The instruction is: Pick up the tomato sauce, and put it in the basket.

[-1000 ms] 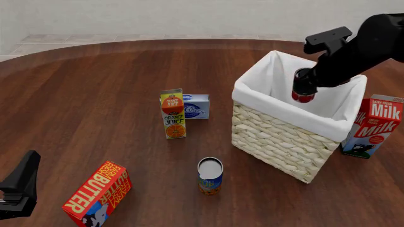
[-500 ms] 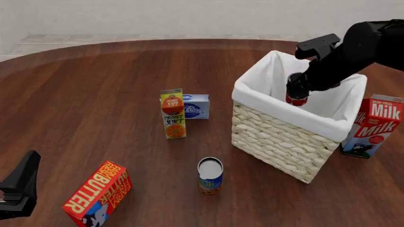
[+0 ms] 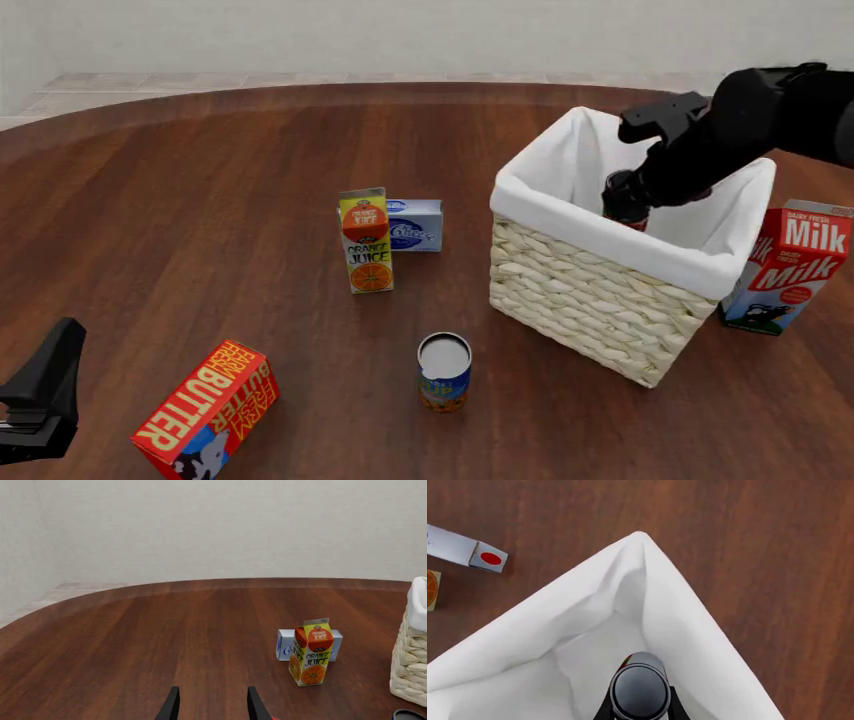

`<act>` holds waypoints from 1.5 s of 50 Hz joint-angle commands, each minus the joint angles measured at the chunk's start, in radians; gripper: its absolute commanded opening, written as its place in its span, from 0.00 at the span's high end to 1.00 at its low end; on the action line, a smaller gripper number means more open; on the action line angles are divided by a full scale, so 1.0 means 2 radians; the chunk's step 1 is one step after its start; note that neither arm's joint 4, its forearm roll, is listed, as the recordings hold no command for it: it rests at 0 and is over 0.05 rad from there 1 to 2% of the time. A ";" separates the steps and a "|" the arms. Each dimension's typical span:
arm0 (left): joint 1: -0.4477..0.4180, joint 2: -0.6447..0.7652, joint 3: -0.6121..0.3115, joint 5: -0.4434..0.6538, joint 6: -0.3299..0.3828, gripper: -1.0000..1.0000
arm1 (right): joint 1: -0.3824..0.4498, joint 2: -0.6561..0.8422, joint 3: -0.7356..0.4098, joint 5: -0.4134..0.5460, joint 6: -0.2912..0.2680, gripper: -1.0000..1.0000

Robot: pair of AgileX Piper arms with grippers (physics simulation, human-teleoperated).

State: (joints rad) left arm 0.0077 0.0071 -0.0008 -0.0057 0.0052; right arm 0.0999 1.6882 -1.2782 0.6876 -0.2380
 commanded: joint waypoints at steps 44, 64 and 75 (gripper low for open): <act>0.000 0.000 0.000 0.000 0.000 0.00 | 0.045 -0.115 0.031 0.046 0.022 0.00; 0.000 0.000 0.000 0.000 0.000 0.00 | 0.057 -0.221 0.058 0.078 0.019 0.00; 0.000 0.000 0.000 0.000 0.000 0.00 | 0.080 -0.285 0.102 0.072 0.033 0.00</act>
State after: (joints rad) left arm 0.0077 0.0071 -0.0008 -0.0057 0.0052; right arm 0.2265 1.2227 -1.1389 0.8340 -0.1901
